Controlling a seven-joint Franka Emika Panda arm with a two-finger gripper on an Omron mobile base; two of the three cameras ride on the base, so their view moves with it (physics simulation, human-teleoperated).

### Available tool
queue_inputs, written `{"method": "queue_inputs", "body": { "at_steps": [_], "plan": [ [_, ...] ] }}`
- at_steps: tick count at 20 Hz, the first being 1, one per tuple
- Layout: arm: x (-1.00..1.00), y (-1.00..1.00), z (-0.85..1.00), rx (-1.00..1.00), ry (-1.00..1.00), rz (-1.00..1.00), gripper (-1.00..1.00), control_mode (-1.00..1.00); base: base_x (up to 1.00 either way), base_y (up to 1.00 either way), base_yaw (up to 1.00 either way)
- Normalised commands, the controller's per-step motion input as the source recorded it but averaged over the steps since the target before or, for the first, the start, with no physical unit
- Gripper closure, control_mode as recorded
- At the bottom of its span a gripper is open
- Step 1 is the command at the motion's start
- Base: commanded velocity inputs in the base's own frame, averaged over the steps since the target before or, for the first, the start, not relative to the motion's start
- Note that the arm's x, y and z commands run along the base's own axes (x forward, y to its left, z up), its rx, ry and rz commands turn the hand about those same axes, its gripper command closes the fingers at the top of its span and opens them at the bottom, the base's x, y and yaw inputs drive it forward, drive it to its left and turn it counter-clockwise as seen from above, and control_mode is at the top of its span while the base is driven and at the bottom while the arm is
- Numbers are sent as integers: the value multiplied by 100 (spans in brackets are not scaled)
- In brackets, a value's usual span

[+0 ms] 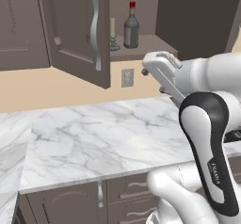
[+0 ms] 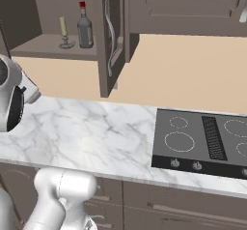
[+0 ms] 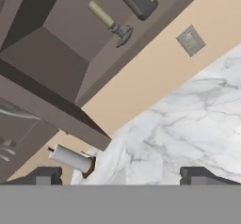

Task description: Get the candle and the liquor from the cabinet and move them to the dining counter.

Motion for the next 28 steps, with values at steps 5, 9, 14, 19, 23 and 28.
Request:
{"method": "queue_inputs", "body": {
  "at_steps": [5,9,14,19,23,28],
  "plan": [
    [38,0,3,10,0,0,-100,-100,0,0,0],
    [52,0,2,10,0,0,-100,-100,0,0,0],
    [48,5,0,6,0,0,-100,-100,0,0,0],
    [36,43,0,5,0,0,-100,-100,0,0,0],
    [33,61,0,5,0,0,-100,-100,0,0,0],
    [29,57,0,7,0,6,-100,-100,0,0,0]
  ]
}}
